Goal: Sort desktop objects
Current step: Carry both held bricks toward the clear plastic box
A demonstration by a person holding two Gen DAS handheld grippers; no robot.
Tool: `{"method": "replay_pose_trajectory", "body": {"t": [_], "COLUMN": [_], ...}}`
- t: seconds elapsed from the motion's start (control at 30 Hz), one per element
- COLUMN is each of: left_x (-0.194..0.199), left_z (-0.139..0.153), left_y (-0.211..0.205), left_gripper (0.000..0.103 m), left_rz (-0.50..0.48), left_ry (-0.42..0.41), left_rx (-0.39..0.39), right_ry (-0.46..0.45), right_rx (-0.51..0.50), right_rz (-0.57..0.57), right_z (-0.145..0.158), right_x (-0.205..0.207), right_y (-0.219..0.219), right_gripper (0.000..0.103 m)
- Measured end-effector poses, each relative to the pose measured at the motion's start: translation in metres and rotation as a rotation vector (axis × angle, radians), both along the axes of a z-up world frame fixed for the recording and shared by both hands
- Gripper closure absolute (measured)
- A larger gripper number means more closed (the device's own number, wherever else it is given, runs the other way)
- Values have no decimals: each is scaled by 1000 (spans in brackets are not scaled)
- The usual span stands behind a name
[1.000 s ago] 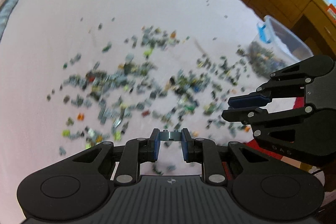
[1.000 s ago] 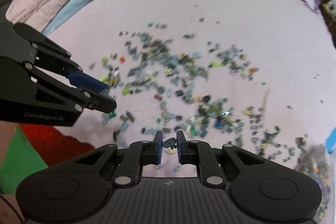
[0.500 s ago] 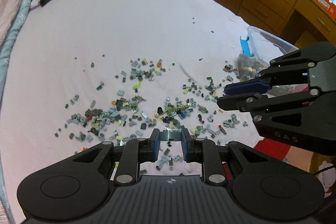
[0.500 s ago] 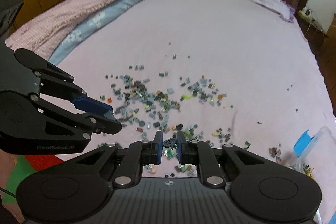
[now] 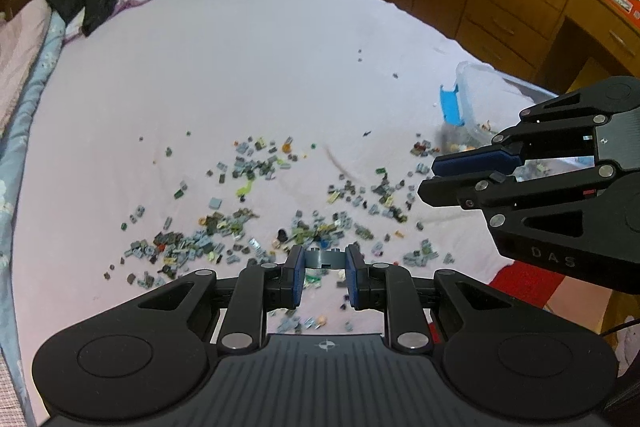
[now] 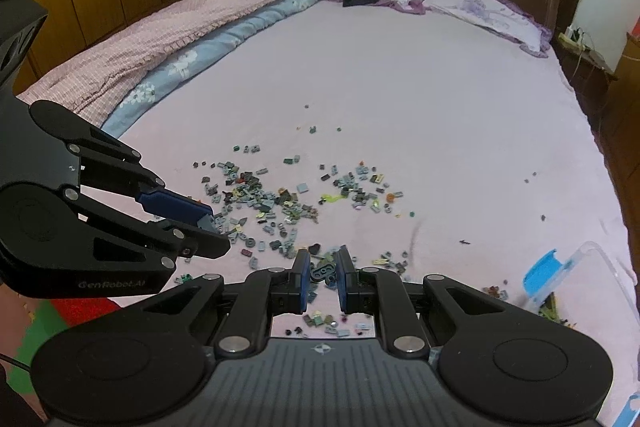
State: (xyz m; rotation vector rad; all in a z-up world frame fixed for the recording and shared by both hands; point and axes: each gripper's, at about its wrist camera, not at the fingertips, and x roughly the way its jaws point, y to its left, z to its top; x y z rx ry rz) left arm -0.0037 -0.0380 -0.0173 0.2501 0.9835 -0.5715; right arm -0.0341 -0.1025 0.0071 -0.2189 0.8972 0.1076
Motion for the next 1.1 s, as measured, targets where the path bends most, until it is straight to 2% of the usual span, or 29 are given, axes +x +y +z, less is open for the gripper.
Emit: {"method": "replay_pose_trajectory", "body": {"t": [0.47,0.6,0.93,1.1], "left_x": [-29,-33,-17,-14], "left_z": [20,30,42,46], "left_y": [-76,-89,-108,-121], "left_gripper": [80,80,80,80], "left_rz": [5,-32,-123,-156], "left_ry": [-48,-69,-126,-152], "left_rx": [16,37,-28,-35], "right_ry": [-23,-30,-94,-121], "right_rx": [-8,6,-43,-59], "right_rz": [18,-33,-191,-230], "right_z": [21,29,50,56], "right_x": [-44,-57,-72,-80], "right_y": [-67,-83,-109,-118], "right_gripper": [88,88,88,88]}}
